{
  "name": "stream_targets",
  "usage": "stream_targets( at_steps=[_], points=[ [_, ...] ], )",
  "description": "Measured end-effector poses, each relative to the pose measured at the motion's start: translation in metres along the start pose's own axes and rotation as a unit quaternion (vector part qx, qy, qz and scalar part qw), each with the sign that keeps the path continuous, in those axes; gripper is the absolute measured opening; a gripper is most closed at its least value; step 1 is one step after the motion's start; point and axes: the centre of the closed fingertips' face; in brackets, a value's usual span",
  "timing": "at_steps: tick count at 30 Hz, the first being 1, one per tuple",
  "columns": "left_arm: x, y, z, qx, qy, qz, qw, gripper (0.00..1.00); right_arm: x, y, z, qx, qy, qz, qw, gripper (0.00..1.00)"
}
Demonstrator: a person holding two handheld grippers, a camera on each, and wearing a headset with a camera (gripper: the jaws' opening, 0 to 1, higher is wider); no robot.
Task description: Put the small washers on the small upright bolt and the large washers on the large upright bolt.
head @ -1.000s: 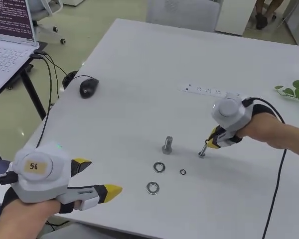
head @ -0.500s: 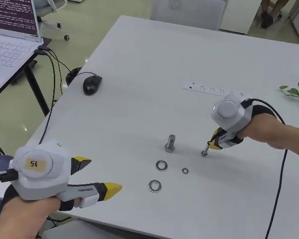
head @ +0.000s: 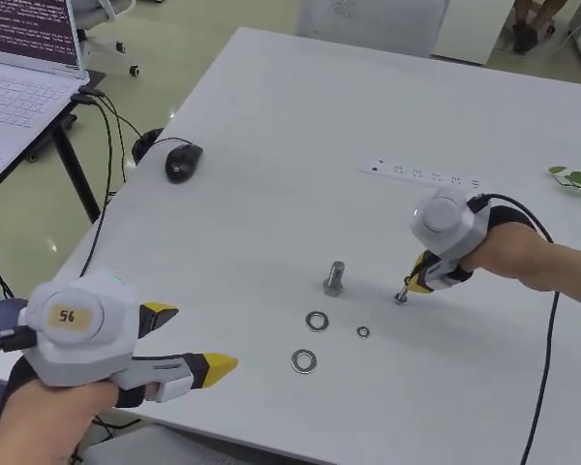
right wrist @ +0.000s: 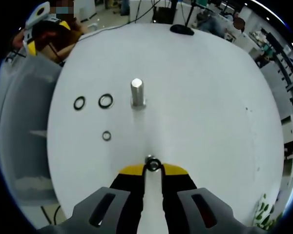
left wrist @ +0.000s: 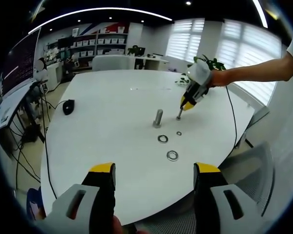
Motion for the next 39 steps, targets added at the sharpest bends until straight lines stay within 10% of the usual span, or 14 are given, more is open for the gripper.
stream_targets(
  at_steps=[19, 39],
  points=[
    [-0.011, 0.009, 0.007, -0.005, 0.008, -0.013, 0.9999, 0.64, 0.005, -0.037, 0.009, -0.017, -0.014, -0.008, 0.9997, 0.13],
    [-0.006, 0.006, 0.000, -0.001, -0.002, -0.009, 1.0000, 0.64, -0.003, -0.024, 0.041, -0.005, -0.046, 0.010, 0.9989, 0.19]
  ],
)
Point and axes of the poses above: the centre of the closed fingertips' face, and the gripper's own axes: y roughly backward along the fingers, x roughly to its right, z roughly out of its underside, and after that the axes turned 9 degrees about -z, right-handed
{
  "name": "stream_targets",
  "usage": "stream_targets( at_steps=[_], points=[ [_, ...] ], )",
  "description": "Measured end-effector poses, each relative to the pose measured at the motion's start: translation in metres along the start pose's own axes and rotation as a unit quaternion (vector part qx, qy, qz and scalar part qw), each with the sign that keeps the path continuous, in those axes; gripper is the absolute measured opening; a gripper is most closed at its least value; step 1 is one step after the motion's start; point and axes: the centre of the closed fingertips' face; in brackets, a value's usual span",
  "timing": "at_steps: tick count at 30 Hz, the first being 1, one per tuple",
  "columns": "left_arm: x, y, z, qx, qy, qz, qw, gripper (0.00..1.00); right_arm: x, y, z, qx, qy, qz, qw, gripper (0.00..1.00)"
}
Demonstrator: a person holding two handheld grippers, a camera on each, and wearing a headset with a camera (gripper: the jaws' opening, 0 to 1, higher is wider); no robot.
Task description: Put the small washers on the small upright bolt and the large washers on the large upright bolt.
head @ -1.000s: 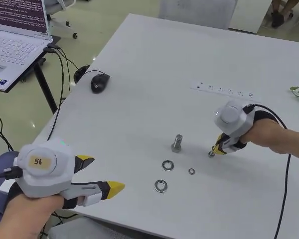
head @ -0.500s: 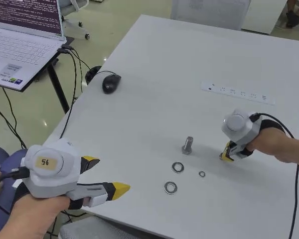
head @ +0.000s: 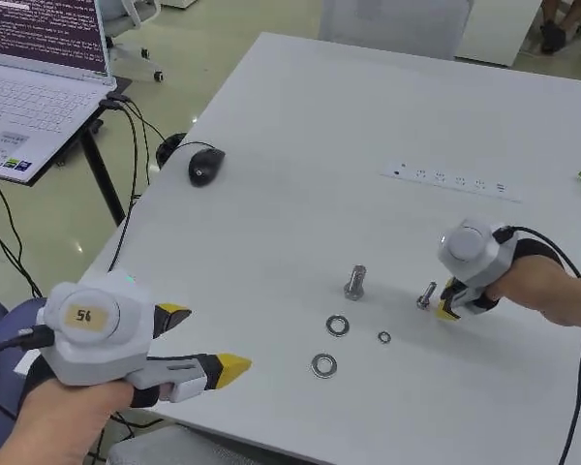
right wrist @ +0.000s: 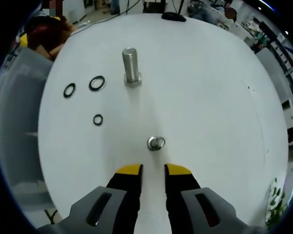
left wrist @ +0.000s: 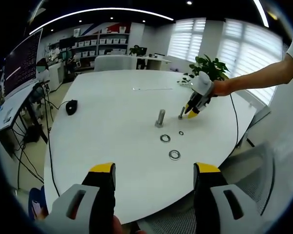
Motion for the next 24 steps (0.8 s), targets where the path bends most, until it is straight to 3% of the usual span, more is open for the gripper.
stream_targets(
  at_steps=[11, 14, 24],
  points=[
    [0.010, -0.005, -0.005, 0.002, -0.009, 0.013, 0.9999, 0.64, -0.019, 0.001, 0.025, 0.009, -0.033, -0.009, 0.9994, 0.20],
    [0.013, -0.007, -0.007, 0.002, -0.013, 0.016, 0.9998, 0.64, -0.028, 0.000, 0.022, 0.021, -0.041, -0.016, 0.9988, 0.20],
    [0.019, -0.008, -0.009, 0.004, -0.018, 0.022, 0.9996, 0.64, -0.048, -0.018, -0.003, 0.029, 0.006, -0.036, 0.9989, 0.19]
  ],
)
Point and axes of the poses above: the centre of the closed fingertips' face, and the gripper's own axes: y roughly backward along the fingers, x roughly to its right, z roughly out of its underside, and after that the axes turned 9 degrees about -z, right-handed
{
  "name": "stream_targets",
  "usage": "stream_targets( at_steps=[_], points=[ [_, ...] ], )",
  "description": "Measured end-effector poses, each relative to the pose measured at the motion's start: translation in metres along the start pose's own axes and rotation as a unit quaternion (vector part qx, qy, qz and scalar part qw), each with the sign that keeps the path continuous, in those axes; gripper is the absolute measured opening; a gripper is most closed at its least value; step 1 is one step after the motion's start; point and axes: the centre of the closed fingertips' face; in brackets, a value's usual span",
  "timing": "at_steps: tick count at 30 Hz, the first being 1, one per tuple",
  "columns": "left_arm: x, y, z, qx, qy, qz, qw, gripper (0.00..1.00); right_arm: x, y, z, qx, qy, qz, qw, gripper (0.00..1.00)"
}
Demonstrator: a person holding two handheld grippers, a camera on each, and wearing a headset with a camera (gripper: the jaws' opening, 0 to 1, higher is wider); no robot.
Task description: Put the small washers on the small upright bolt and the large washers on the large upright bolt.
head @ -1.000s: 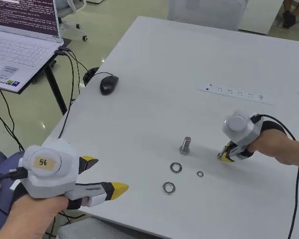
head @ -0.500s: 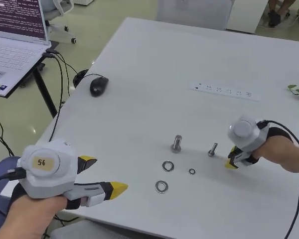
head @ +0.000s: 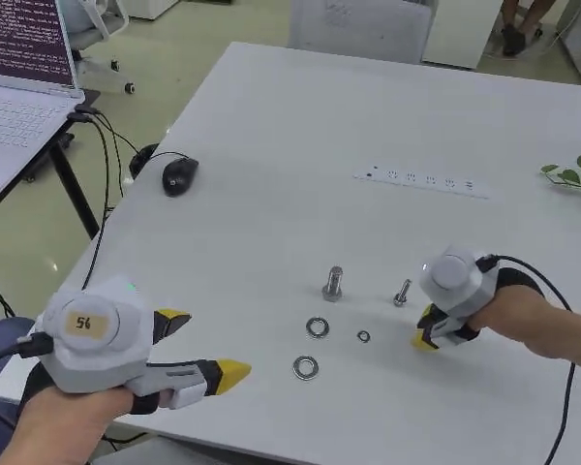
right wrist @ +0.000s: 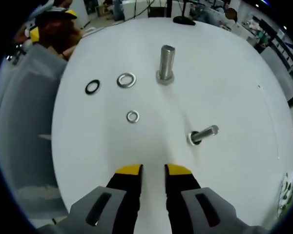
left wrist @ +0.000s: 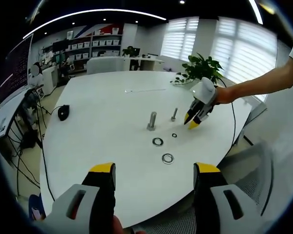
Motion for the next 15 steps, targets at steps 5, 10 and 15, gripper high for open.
stream_targets(
  at_steps=[5, 10, 15],
  points=[
    [0.001, 0.001, 0.001, -0.001, 0.000, -0.001, 1.0000, 0.64, -0.009, -0.012, -0.019, 0.011, 0.014, -0.013, 0.9998, 0.19],
    [0.001, 0.002, 0.002, -0.001, 0.001, -0.002, 1.0000, 0.64, -0.018, -0.024, -0.038, 0.014, 0.038, -0.022, 0.9989, 0.19],
    [-0.001, 0.004, 0.004, -0.002, 0.004, -0.006, 1.0000, 0.64, -0.018, -0.031, -0.048, 0.013, 0.048, -0.024, 0.9985, 0.19]
  ],
)
Point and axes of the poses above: the centre of the closed fingertips' face, and the gripper's own axes: y roughly backward along the fingers, x roughly to its right, z roughly out of its underside, and after that the axes turned 9 degrees about -z, right-handed
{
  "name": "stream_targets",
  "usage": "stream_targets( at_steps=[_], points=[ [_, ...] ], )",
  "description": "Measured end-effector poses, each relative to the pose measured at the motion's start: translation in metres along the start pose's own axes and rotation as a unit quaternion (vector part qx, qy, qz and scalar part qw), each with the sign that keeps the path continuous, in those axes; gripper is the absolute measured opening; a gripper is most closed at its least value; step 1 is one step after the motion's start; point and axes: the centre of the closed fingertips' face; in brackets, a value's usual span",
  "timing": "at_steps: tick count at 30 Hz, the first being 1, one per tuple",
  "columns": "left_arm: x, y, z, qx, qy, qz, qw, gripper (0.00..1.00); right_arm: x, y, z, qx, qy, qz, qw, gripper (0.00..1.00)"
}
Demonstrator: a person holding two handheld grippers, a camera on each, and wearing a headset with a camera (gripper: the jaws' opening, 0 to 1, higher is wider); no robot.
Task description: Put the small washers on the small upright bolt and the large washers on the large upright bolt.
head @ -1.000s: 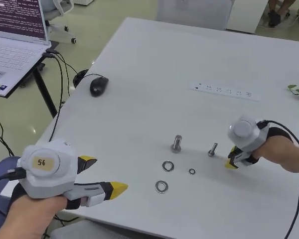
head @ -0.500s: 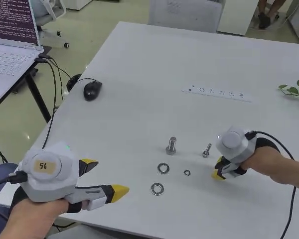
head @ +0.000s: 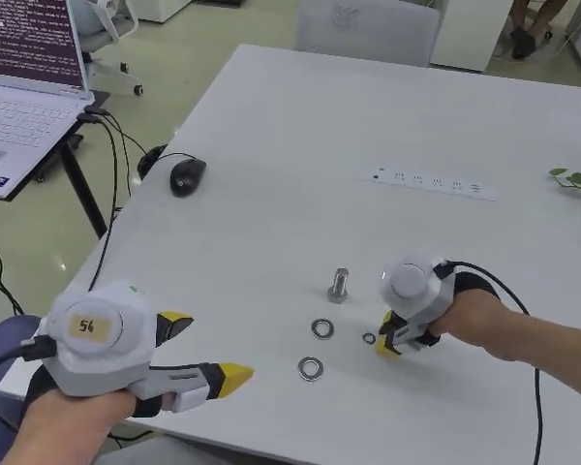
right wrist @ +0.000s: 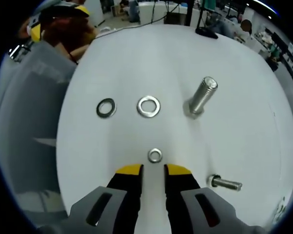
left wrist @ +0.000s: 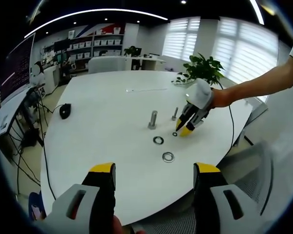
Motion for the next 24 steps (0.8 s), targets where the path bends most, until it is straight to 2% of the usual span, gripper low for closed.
stream_targets(
  at_steps=[6, 11, 20, 24],
  points=[
    [-0.001, 0.001, -0.001, 0.002, 0.000, -0.003, 1.0000, 0.64, 0.000, -0.003, -0.006, -0.006, 0.012, -0.003, 0.9999, 0.19],
    [-0.003, 0.004, 0.002, -0.001, 0.001, -0.005, 1.0000, 0.64, -0.001, -0.005, -0.012, -0.008, 0.020, -0.004, 0.9998, 0.18],
    [-0.002, 0.005, 0.004, -0.001, 0.004, -0.007, 1.0000, 0.64, -0.002, -0.005, -0.012, -0.025, 0.039, -0.008, 0.9989, 0.18],
    [-0.001, 0.004, 0.004, -0.002, 0.003, -0.005, 1.0000, 0.64, -0.003, -0.006, -0.011, -0.036, 0.055, -0.011, 0.9978, 0.15]
  ],
)
Point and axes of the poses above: the centre of the closed fingertips' face, and the gripper's own axes: y roughly backward along the fingers, x roughly to its right, z roughly out of its underside, and after that the axes turned 9 degrees about -z, right-handed
